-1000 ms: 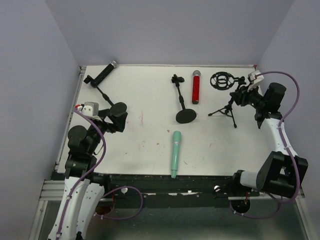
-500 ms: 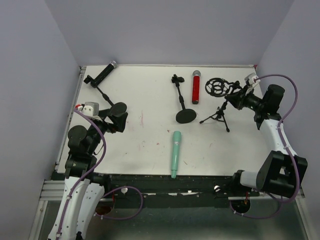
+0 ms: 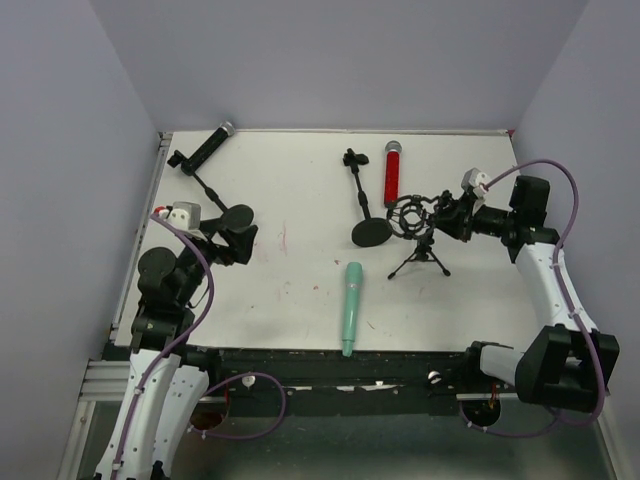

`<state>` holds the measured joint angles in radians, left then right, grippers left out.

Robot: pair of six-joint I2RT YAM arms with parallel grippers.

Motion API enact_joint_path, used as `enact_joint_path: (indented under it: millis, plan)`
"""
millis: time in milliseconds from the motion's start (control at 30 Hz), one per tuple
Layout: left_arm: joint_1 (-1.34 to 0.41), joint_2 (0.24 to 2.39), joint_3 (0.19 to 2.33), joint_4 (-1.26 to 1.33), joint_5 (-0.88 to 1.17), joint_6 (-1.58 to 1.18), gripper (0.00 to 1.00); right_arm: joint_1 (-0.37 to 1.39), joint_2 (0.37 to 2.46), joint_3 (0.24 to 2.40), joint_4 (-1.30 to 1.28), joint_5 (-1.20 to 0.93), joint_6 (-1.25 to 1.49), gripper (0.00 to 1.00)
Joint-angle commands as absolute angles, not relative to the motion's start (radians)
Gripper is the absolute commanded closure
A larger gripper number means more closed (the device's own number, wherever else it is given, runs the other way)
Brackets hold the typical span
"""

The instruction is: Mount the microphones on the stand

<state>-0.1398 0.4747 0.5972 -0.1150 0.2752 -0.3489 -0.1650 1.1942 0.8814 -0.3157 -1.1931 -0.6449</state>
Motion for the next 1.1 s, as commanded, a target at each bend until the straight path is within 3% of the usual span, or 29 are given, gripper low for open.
enact_joint_path:
  millis: [0,167,367,500,1067]
  plan:
    - [-0.144,0.485,0.614,-0.104,0.318,-0.356,0.02,-0.140,1.178,0.910,-0.563,-1.308,-0.839,0.80]
    - [-0.144,0.495,0.612,-0.103,0.327,-0.356,0.02,-0.137,1.183,0.917,-0.640,-1.309,-0.914,0.75]
    - [-0.144,0.503,0.612,-0.101,0.331,-0.357,0.02,-0.138,1.183,0.922,-0.621,-1.267,-0.879,0.32]
    - [-0.144,0.500,0.611,-0.101,0.330,-0.354,0.02,-0.138,1.174,0.942,-0.627,-1.211,-0.871,0.18]
    - [-0.146,0.486,0.617,-0.109,0.321,-0.356,0.02,-0.362,1.169,1.069,-0.738,-1.063,-0.920,0.11]
